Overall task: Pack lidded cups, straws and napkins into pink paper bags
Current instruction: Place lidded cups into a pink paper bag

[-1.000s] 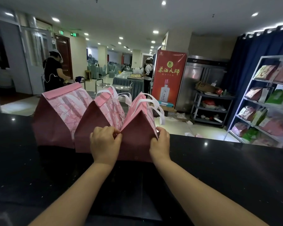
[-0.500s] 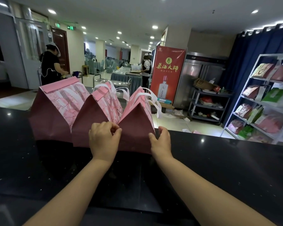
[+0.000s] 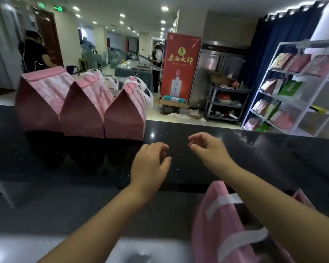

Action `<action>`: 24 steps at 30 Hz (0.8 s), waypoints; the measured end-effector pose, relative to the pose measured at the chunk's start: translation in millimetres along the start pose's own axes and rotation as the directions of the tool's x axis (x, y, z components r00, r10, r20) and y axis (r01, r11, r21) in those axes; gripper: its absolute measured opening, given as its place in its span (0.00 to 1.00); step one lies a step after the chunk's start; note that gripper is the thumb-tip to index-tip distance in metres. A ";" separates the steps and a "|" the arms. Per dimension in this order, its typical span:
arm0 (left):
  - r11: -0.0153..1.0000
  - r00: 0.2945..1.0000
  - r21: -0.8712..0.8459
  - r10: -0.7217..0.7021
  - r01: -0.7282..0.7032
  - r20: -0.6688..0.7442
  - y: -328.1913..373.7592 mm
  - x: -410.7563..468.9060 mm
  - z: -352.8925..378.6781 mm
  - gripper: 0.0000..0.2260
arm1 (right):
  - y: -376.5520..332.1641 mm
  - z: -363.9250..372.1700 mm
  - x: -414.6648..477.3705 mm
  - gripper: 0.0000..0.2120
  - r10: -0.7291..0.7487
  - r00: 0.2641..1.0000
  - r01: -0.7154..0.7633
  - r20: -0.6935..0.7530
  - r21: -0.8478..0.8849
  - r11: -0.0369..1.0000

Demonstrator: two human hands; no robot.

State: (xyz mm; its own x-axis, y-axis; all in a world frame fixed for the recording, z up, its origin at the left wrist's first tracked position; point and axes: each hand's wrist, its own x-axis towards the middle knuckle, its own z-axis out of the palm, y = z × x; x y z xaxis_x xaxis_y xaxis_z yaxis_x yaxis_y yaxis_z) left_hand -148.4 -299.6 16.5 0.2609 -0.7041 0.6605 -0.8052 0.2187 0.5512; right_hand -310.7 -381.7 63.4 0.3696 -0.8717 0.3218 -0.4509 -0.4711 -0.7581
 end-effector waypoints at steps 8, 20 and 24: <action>0.928 0.867 -0.001 0.349 -0.373 0.356 127.0 -83.1 52.4 0.25 | 46.9 -112.1 -95.9 0.08 0.117 0.992 -0.113 -0.053 0.068 0.991; 0.661 0.777 0.530 0.130 -0.531 0.616 173.1 -87.2 69.7 0.12 | 100.7 -133.9 -168.2 0.07 0.069 0.995 -0.003 0.073 -0.663 0.749; 0.704 0.870 0.658 -0.116 -0.268 0.479 174.6 -96.3 73.6 0.20 | 110.3 -122.7 -175.2 0.14 0.073 0.993 0.033 0.096 -0.793 0.608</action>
State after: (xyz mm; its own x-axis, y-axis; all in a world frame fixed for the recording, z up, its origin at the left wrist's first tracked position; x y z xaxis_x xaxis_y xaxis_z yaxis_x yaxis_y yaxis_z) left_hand -353.3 -243.3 11.6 0.0657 -0.9615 0.2667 -0.9870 -0.1019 -0.1244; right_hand -524.9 -297.5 -7.0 0.4125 -0.8865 0.2099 -0.9066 -0.4220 -0.0006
